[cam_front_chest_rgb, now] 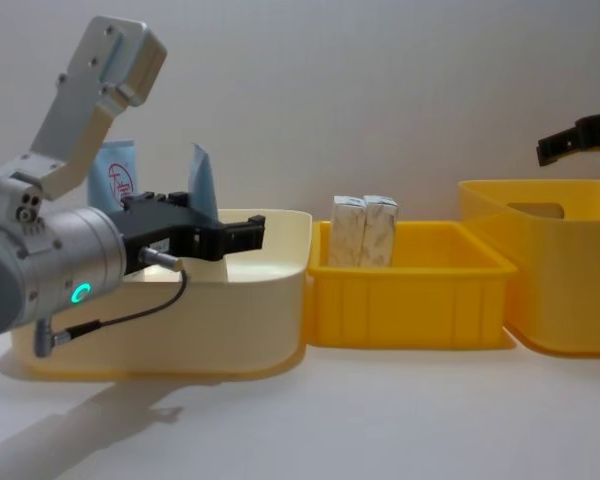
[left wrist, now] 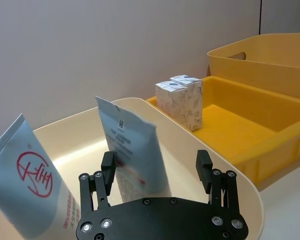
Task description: Bimanual collaborative sorting of washing and personal care products
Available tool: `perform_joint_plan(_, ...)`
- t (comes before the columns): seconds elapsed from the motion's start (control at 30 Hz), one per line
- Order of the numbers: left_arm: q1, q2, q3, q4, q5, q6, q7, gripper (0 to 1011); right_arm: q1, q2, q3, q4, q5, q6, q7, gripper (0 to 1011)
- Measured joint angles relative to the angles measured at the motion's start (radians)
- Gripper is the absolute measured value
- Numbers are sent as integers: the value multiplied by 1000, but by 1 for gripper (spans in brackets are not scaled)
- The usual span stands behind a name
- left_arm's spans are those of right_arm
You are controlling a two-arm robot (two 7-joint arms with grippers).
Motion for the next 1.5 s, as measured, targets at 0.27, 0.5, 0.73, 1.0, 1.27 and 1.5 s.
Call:
perform_joint_plan(0.27, -25, -4, 10, 9, 6, 33, -30, 1002, 0, 0, 0, 0, 0, 0, 0, 1001)
perform_joint_plan(0.5, -37, -6, 15, 14, 9, 51, -46, 1002, 0, 0, 0, 0, 0, 0, 0, 1001)
perform_joint_plan(0.73, -45, -7, 19, 17, 11, 61, -55, 892, 0, 0, 0, 0, 0, 0, 0, 1001)
perform_joint_plan(1.0, -50, -8, 20, 20, 12, 68, -62, 648, 0, 0, 0, 0, 0, 0, 0, 1001)
perform_joint_plan(1.27, -52, -8, 21, 21, 12, 70, -65, 411, 0, 0, 0, 0, 0, 0, 0, 1001)
perform_joint_plan(1.5, -53, -8, 22, 21, 13, 72, -66, 272, 0, 0, 0, 0, 0, 0, 0, 1001)
